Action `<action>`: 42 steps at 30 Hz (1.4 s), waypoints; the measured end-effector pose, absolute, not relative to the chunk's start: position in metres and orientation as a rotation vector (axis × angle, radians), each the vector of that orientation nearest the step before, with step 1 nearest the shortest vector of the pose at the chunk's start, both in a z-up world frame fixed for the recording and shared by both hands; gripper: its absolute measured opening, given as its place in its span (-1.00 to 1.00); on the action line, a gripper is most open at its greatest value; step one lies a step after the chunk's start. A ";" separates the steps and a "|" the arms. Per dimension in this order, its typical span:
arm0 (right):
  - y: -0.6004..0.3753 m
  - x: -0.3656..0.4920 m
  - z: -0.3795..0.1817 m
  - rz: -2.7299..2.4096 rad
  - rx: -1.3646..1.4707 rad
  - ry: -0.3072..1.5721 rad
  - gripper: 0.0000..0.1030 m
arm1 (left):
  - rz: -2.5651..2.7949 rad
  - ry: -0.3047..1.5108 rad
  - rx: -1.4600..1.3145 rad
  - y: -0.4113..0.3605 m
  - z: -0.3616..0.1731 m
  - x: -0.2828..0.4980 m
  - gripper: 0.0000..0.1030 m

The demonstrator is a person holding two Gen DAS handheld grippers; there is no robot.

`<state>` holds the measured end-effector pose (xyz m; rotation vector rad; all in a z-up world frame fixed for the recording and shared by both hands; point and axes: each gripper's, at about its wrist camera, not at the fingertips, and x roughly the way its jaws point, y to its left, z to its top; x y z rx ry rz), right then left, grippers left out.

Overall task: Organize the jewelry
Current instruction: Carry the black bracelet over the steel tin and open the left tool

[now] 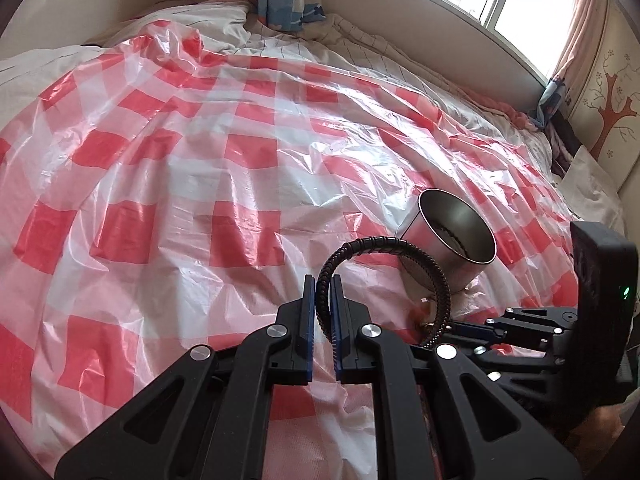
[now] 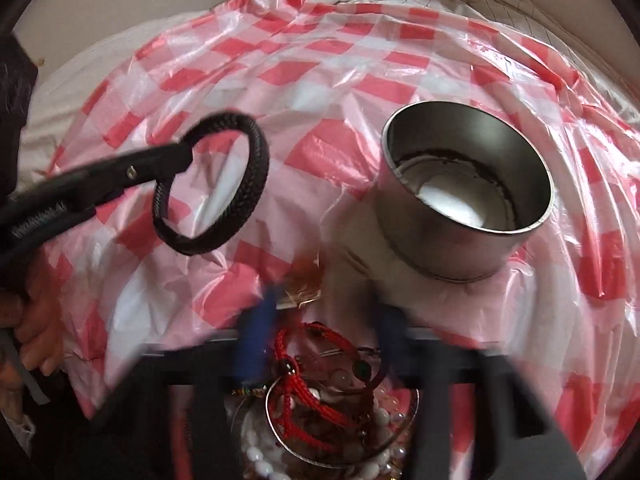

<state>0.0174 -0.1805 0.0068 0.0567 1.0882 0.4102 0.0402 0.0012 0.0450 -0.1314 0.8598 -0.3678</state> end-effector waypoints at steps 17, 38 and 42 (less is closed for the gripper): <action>-0.288 0.009 0.100 0.353 0.438 0.726 -0.72 | -0.500 0.816 0.040 -0.120 0.073 0.075 -0.86; -0.276 -0.039 0.044 0.209 0.231 0.900 0.53 | -0.517 0.922 0.068 -0.065 0.037 0.020 -0.15; -0.292 -0.049 0.035 0.173 0.337 0.916 0.53 | -0.569 0.915 0.097 -0.078 0.034 0.011 -0.14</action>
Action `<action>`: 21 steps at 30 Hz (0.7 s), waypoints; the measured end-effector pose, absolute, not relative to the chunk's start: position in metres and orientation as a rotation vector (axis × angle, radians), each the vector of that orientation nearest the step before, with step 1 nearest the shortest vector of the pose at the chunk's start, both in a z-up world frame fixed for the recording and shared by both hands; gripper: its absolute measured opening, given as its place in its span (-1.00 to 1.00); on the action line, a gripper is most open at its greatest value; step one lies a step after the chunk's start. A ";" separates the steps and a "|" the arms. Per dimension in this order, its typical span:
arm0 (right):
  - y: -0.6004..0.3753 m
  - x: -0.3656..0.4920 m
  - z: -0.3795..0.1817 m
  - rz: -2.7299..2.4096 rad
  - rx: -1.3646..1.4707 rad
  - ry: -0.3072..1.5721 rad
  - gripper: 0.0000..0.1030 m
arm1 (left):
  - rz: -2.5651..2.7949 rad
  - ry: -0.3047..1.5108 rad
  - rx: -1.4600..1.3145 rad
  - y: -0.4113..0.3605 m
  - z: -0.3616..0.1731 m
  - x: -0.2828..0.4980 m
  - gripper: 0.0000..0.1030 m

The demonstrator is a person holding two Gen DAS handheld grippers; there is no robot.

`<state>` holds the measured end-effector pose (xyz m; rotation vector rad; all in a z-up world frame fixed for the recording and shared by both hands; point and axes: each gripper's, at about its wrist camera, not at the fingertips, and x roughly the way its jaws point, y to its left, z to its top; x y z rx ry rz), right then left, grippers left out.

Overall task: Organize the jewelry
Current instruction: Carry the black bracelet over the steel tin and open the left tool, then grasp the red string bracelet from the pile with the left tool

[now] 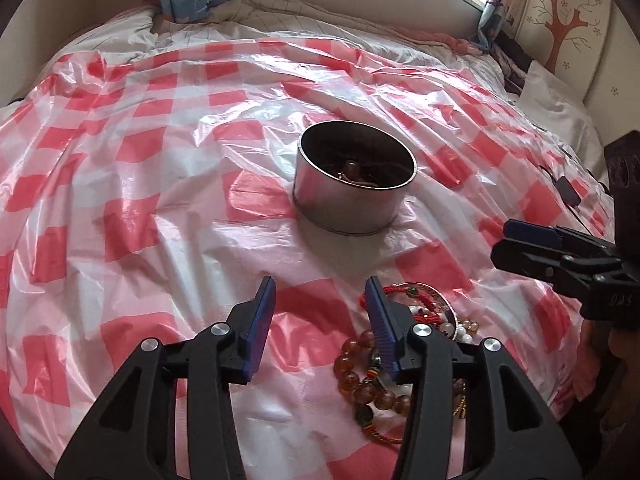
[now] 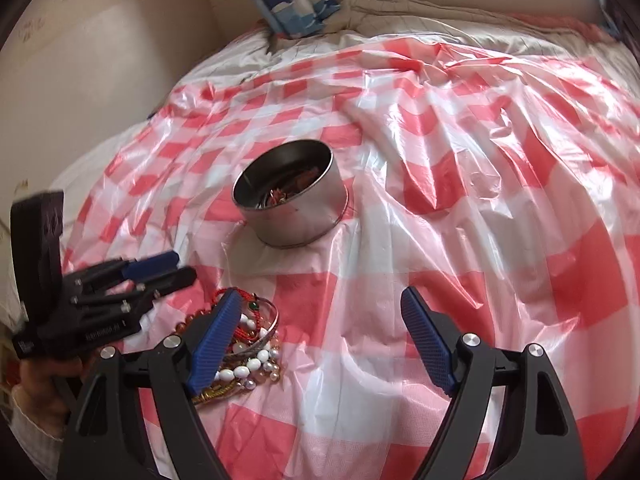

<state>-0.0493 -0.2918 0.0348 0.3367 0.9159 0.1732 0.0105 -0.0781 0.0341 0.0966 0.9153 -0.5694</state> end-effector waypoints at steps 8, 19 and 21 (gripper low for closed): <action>-0.287 -0.043 0.032 0.156 0.332 0.914 0.61 | -0.601 0.959 0.104 -0.098 0.018 0.010 -0.21; -0.286 -0.039 0.027 0.134 0.325 0.924 0.68 | -0.606 0.890 0.077 -0.088 0.035 0.012 -1.00; -0.286 -0.039 0.027 0.132 0.323 0.925 0.68 | -0.639 0.914 0.006 -0.081 0.036 0.018 -0.99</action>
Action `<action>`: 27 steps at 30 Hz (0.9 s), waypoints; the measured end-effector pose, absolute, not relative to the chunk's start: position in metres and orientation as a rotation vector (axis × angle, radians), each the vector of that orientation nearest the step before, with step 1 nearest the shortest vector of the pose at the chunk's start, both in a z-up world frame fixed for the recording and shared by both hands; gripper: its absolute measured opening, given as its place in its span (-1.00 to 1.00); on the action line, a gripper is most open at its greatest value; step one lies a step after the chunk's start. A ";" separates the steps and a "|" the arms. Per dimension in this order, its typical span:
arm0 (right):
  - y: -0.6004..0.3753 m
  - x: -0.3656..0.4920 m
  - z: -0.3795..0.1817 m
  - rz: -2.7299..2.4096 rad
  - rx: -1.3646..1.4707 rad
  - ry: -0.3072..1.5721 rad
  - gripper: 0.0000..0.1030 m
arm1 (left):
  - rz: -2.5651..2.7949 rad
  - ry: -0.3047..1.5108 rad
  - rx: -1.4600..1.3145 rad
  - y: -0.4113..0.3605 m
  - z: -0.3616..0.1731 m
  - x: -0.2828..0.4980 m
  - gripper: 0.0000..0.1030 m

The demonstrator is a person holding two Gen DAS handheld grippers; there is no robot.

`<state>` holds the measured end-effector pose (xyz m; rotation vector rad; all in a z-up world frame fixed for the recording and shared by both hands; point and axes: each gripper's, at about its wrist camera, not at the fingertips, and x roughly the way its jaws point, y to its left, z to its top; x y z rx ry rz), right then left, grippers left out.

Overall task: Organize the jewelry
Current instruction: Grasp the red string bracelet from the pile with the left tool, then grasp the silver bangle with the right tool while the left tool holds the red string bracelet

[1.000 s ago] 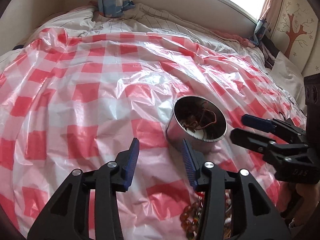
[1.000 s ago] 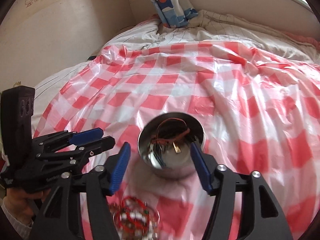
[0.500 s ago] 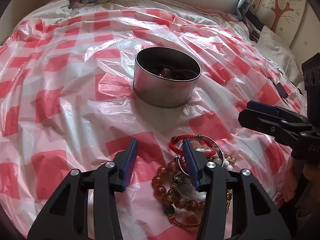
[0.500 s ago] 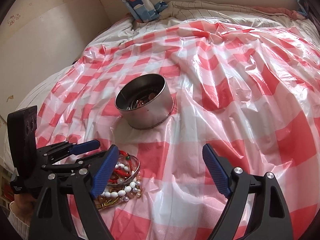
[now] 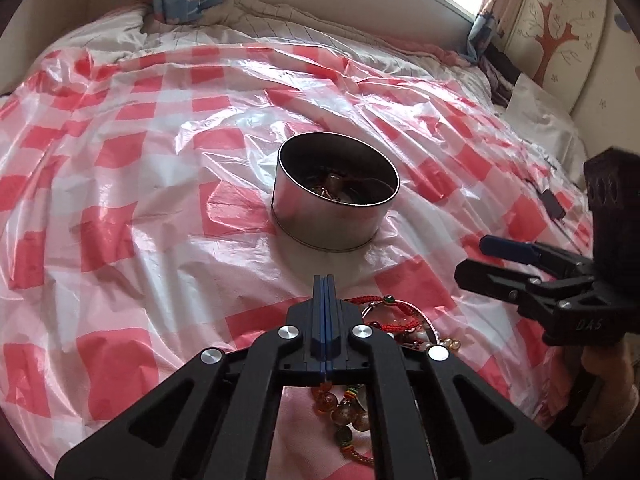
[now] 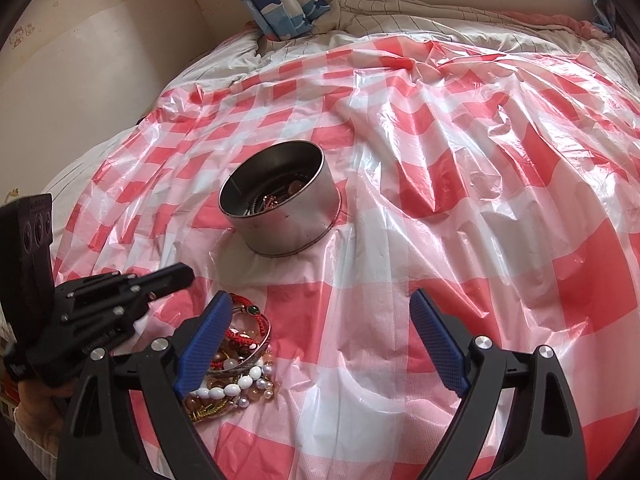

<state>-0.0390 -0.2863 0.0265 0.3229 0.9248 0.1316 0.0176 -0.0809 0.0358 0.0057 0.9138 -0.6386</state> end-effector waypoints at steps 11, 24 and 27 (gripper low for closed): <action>-0.285 -0.039 0.025 0.138 0.318 0.929 0.69 | -0.636 0.938 0.109 -0.107 0.021 0.012 -0.97; -0.235 -0.036 0.019 0.346 0.214 0.981 0.69 | -0.461 0.915 -0.142 -0.049 0.031 0.044 -0.97; -0.215 -0.035 0.014 0.388 0.152 0.999 0.70 | -0.470 0.922 -0.127 -0.052 0.029 0.044 -0.97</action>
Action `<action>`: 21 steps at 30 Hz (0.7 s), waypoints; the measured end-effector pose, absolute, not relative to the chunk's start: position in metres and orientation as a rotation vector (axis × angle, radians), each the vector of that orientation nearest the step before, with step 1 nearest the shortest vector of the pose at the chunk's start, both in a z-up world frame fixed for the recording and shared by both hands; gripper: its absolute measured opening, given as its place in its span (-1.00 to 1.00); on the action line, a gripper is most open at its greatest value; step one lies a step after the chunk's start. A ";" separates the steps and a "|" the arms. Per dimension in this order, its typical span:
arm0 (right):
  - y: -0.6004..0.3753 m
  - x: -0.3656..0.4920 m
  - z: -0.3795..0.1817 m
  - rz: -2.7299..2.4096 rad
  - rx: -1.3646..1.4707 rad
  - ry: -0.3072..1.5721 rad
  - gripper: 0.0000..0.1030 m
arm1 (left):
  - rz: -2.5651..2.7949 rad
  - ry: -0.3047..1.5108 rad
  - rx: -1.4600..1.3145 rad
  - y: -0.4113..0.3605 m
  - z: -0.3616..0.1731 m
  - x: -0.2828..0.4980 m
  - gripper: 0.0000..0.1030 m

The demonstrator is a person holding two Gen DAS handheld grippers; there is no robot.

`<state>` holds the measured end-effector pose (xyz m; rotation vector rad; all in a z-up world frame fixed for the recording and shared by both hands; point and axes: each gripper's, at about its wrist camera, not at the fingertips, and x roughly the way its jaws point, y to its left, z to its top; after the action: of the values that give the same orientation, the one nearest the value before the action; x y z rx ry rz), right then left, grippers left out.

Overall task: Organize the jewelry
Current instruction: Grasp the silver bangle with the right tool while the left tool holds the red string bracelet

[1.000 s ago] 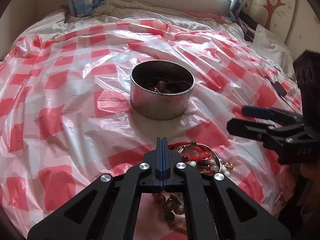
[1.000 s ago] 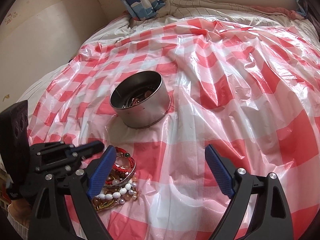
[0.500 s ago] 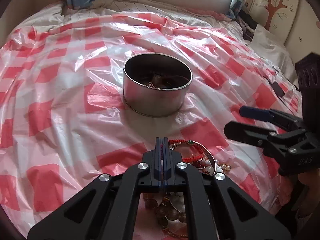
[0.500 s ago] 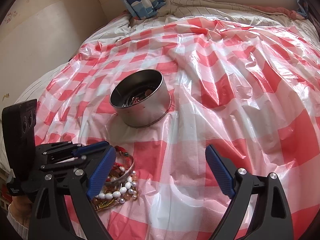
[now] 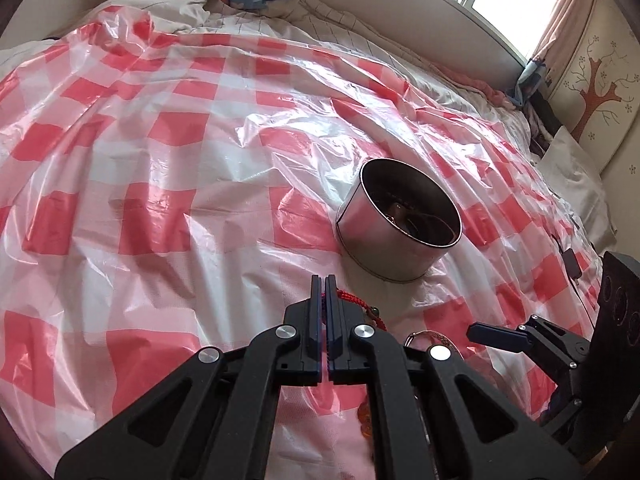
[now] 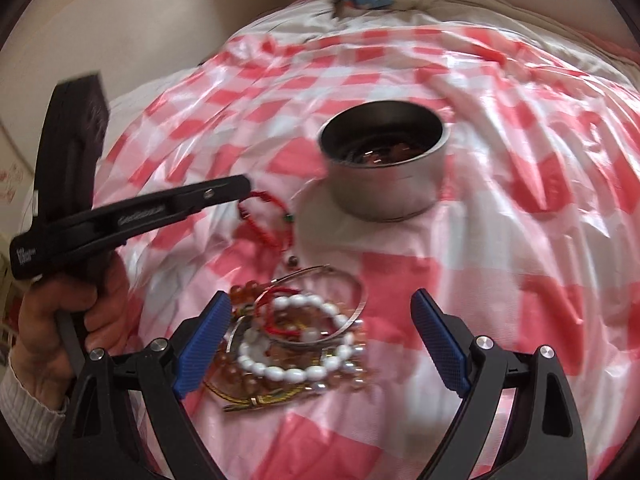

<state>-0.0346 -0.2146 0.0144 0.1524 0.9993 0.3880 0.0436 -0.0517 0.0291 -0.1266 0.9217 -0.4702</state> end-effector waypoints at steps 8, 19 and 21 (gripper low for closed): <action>-0.201 -0.027 0.002 0.409 0.134 1.027 0.24 | -0.475 0.933 -0.111 -0.055 0.027 0.044 -0.97; -0.234 -0.037 0.035 0.322 0.231 0.844 0.24 | -0.448 0.996 -0.062 -0.060 0.014 0.047 -0.96; -0.242 -0.033 0.031 0.259 0.223 0.874 0.20 | -0.439 1.014 -0.044 -0.062 0.010 0.047 -0.91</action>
<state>-0.0330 -0.2419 0.0308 0.2232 0.8737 0.2587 0.0472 -0.0617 0.0099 -0.0440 1.0144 -0.4385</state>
